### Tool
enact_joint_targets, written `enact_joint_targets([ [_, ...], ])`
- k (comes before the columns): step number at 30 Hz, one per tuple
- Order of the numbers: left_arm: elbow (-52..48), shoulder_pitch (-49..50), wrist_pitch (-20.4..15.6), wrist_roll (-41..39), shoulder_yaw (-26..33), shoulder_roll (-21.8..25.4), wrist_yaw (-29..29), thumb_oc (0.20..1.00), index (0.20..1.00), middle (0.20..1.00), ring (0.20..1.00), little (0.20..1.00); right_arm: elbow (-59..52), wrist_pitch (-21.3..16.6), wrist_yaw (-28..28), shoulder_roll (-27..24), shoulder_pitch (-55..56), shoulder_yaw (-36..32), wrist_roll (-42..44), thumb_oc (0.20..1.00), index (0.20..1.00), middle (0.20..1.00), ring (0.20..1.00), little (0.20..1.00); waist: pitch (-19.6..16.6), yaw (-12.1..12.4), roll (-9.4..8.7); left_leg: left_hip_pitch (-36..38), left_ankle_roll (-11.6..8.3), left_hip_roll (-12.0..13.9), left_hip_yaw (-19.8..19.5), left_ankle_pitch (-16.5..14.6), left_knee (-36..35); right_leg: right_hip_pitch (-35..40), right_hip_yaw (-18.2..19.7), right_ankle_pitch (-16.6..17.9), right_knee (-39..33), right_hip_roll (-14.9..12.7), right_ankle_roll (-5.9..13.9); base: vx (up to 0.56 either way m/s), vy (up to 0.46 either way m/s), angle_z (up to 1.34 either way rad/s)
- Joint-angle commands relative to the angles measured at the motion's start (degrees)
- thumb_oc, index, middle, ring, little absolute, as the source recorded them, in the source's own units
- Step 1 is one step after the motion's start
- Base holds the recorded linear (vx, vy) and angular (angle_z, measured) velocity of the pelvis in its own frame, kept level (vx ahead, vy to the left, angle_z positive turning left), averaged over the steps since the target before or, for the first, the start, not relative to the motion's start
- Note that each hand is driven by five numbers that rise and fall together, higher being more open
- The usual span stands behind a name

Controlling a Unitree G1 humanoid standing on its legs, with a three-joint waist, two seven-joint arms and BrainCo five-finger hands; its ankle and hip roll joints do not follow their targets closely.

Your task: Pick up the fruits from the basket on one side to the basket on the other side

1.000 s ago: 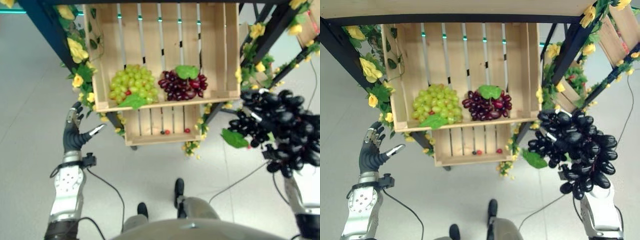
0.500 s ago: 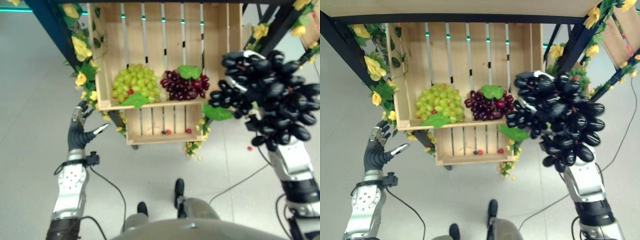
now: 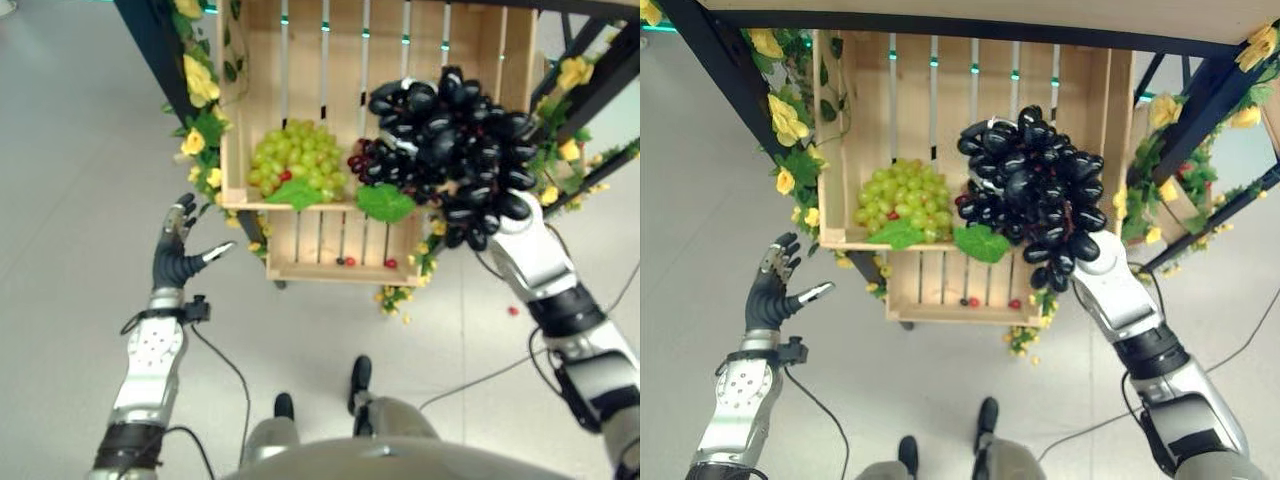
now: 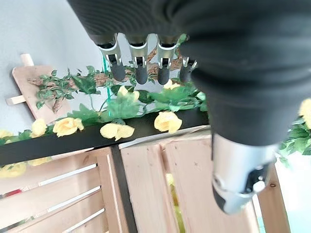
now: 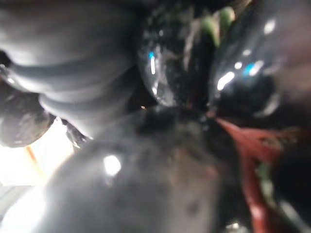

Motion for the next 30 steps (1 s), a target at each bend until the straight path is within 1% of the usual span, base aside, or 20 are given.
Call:
enact_joint_targets([
  [1, -3.2, -1.3, -2.3, -2.9, -1.0, 5.5, 0.4, 1.0, 1.0, 1.0, 1.0, 1.0, 1.0, -2.6, -3.0, 2.2, -8.4, 0.0, -0.3, 0.2, 0.2, 0.2, 0.2, 0.2, -0.8, 1.2, -3.11, -3.7, 2.62, -2.9, 1.5, -6.3, 7.0, 0.5, 2.0, -6.9, 5.7, -4.0, 7.72, 0.0, 0.0, 0.0],
  [4, -3.1, -1.6, -2.4, -3.7, -1.7, 5.8, 0.3, 1.0, 1.0, 1.0, 1.0, 1.0, 4.2, -2.4, -4.1, 2.5, -12.1, 1.4, -0.4, 0.2, 0.2, 0.2, 0.2, 0.2, -0.6, 1.6, -3.18, -4.1, 2.63, -2.9, 1.5, -6.3, 7.3, 0.1, 2.0, -6.8, 5.8, -4.0, 7.64, 0.0, 0.0, 0.0],
  [5, -2.9, -2.0, -2.5, -4.2, -2.1, 6.2, 0.1, 1.0, 1.0, 1.0, 1.0, 1.0, 5.9, -2.2, -4.5, 2.0, -14.8, 2.4, -0.8, 0.2, 0.2, 0.2, 0.2, 0.2, -0.3, 1.8, -3.21, -4.6, 2.66, -3.0, 1.3, -6.4, 7.6, -0.2, 2.1, -6.8, 6.0, -4.1, 7.64, 0.0, 0.0, 0.0],
  [9, -2.6, -2.4, -2.8, -4.6, -2.5, 7.0, -0.1, 1.0, 1.0, 1.0, 1.0, 1.0, 8.4, -2.1, -4.6, 0.6, -19.8, 4.1, -0.7, 0.2, 0.2, 0.2, 0.2, 0.2, 0.0, 2.1, -3.21, -5.3, 2.63, -3.1, 1.2, -6.4, 8.1, -0.7, 2.2, -6.8, 6.2, -4.2, 7.61, 0.0, 0.001, 0.05],
  [11, -2.5, -2.7, -3.1, -5.5, -2.9, 7.6, -0.2, 1.0, 1.0, 1.0, 1.0, 1.0, 12.8, -2.2, -5.5, 1.0, -24.2, 5.4, 0.7, 0.2, 0.2, 0.2, 0.2, 0.2, 0.2, 2.5, -3.29, -5.9, 2.65, -3.2, 0.9, -6.4, 8.4, -1.2, 2.2, -6.7, 6.4, -4.3, 7.57, 0.0, 0.0, 0.0],
  [13, -2.4, -2.7, -3.2, -5.8, -3.0, 7.7, -0.2, 1.0, 1.0, 1.0, 1.0, 1.0, 14.2, -2.2, -5.5, 0.8, -26.1, 6.3, 1.0, 0.2, 0.2, 0.2, 0.2, 0.2, 0.3, 2.5, -3.34, -6.1, 2.64, -3.3, 0.9, -6.4, 8.4, -1.4, 2.2, -6.6, 6.4, -4.3, 7.56, 0.0, 0.0, 0.0],
  [14, -2.4, -2.5, -3.3, -6.1, -3.1, 7.9, -0.3, 1.0, 1.0, 1.0, 1.0, 1.0, 16.5, -1.9, -5.5, 0.7, -27.7, 7.2, 0.5, 0.2, 0.2, 0.2, 0.2, 0.2, 0.3, 2.6, -3.37, -6.2, 2.65, -3.3, 1.0, -6.3, 8.4, -1.5, 2.2, -6.6, 6.4, -4.2, 7.55, -0.02, 0.012, 0.03],
  [15, -2.5, -2.8, -3.4, -6.8, -3.5, 8.5, -0.6, 1.0, 1.0, 1.0, 1.0, 1.0, 20.8, -0.8, -4.8, -0.1, -31.7, 10.6, -0.5, 0.2, 0.2, 0.2, 0.2, 0.2, 0.4, 2.8, -3.61, -6.5, 2.55, -3.3, 1.0, -6.2, 8.5, -1.8, 2.2, -6.4, 6.4, -4.3, 7.54, 0.0, 0.0, 0.0],
  [16, -2.4, -2.9, -3.4, -6.8, -3.4, 8.3, -0.6, 1.0, 1.0, 1.0, 1.0, 1.0, 21.2, -1.0, -4.7, 0.0, -32.1, 10.8, -0.4, 0.2, 0.2, 0.2, 0.2, 0.2, 0.5, 2.8, -3.52, -6.6, 2.55, -3.3, 1.0, -6.2, 8.5, -1.8, 2.2, -6.4, 6.4, -4.3, 7.54, -0.03, 0.005, -0.04],
  [17, -2.4, -3.1, -3.3, -6.9, -3.8, 8.6, -0.6, 1.0, 1.0, 1.0, 1.0, 1.0, 23.2, 0.0, -4.9, -0.5, -34.0, 12.5, -1.5, 0.2, 0.2, 0.2, 0.2, 0.2, 0.6, 2.8, -3.66, -6.7, 2.52, -3.3, 1.0, -6.1, 8.5, -2.1, 2.2, -6.3, 6.5, -4.3, 7.52, -0.02, 0.004, -0.04],
  [19, -2.5, -3.3, -3.2, -7.2, -3.7, 8.9, -0.6, 1.0, 1.0, 1.0, 1.0, 1.0, 27.9, 0.5, -5.1, -0.2, -37.8, 15.0, -2.8, 0.2, 0.2, 0.2, 0.2, 0.2, 1.0, 2.8, -3.68, -7.1, 2.44, -3.3, 0.9, -5.9, 8.5, -2.4, 2.2, -6.2, 6.5, -4.3, 7.52, -0.01, 0.002, 0.02],
  [20, -2.5, -3.4, -3.2, -7.3, -3.9, 9.3, -0.6, 1.0, 1.0, 1.0, 1.0, 1.0, 30.3, 1.5, -5.4, -0.3, -39.9, 16.8, -5.6, 0.2, 0.2, 0.2, 0.2, 0.2, 1.2, 3.0, -3.8, -7.3, 2.41, -3.3, 0.8, -5.8, 8.6, -2.6, 2.1, -6.1, 6.5, -4.3, 7.53, -0.03, 0.002, 0.03],
  [22, -2.6, -3.7, -3.0, -7.4, -4.0, 9.6, -0.7, 1.0, 1.0, 1.0, 1.0, 1.0, 32.8, 2.1, -5.6, 0.1, -42.7, 19.6, -10.4, 0.2, 0.2, 0.2, 0.2, 0.2, 1.7, 3.1, -3.9, -7.9, 2.4, -3.3, 0.6, -5.8, 8.8, -3.1, 2.1, -6.0, 6.7, -4.2, 7.58, -0.03, 0.004, 0.05],
  [24, -2.5, -3.8, -3.0, -7.0, -3.9, 9.6, -0.5, 1.0, 1.0, 1.0, 1.0, 1.0, 34.5, 3.2, -7.1, 0.2, -44.3, 20.5, -15.7, 0.2, 0.2, 0.2, 0.2, 0.2, 2.3, 3.1, -3.82, -8.6, 2.47, -3.3, 0.3, -5.8, 9.2, -3.4, 1.9, -5.9, 6.9, -4.3, 7.58, -0.03, 0.003, 0.06],
  [25, -2.4, -4.1, -2.9, -6.5, -3.8, 9.8, -0.3, 1.0, 1.0, 1.0, 1.0, 1.0, 33.9, 3.3, -7.5, -0.9, -46.0, 22.5, -22.6, 0.2, 0.2, 0.2, 0.2, 0.2, 2.5, 3.3, -3.95, -9.1, 2.48, -3.3, 0.0, -5.8, 9.5, -3.7, 1.8, -5.9, 6.9, -4.3, 7.64, -0.02, -0.001, 0.04],
  [27, -2.1, -4.3, -2.8, -6.0, -3.9, 9.6, -0.1, 1.0, 1.0, 1.0, 1.0, 1.0, 34.3, 3.7, -8.2, -1.2, -45.7, 22.1, -23.8, 0.2, 0.2, 0.2, 0.2, 0.2, 2.6, 3.4, -4.0, -9.3, 2.5, -3.3, -0.1, -5.8, 9.5, -3.8, 1.6, -5.9, 6.9, -4.3, 7.66, 0.0, -0.007, 0.04],
  [28, -2.0, -4.3, -2.8, -5.7, -3.9, 9.7, 0.1, 1.0, 1.0, 1.0, 1.0, 1.0, 34.2, 4.1, -8.6, -1.2, -46.0, 22.0, -25.9, 0.2, 0.2, 0.2, 0.2, 0.2, 2.7, 3.5, -4.03, -9.4, 2.52, -3.3, -0.2, -5.7, 9.5, -3.8, 1.5, -5.9, 6.9, -4.3, 7.66, 0.0, -0.008, 0.03],
  [29, -1.8, -4.4, -2.8, -5.3, -3.9, 9.6, 0.3, 1.0, 1.0, 1.0, 1.0, 1.0, 33.2, 4.6, -8.2, -2.1, -47.1, 23.5, -31.2, 0.2, 0.2, 0.2, 0.2, 0.2, 2.9, 3.7, -4.14, -9.5, 2.53, -3.3, -0.3, -5.8, 9.6, -3.7, 1.5, -6.0, 6.9, -4.3, 7.68, 0.0, 0.0, 0.0],
  [30, -1.7, -4.5, -2.7, -4.9, -3.8, 9.6, 0.4, 1.0, 1.0, 1.0, 1.0, 1.0, 32.5, 4.3, -8.3, -3.2, -47.4, 24.6, -34.5, 0.2, 0.2, 0.2, 0.2, 0.2, 2.9, 3.7, -4.35, -9.6, 2.5, -3.2, -0.4, -5.7, 9.6, -3.9, 1.4, -6.0, 6.8, -4.3, 7.72, 0.0, 0.0, 0.0],
])
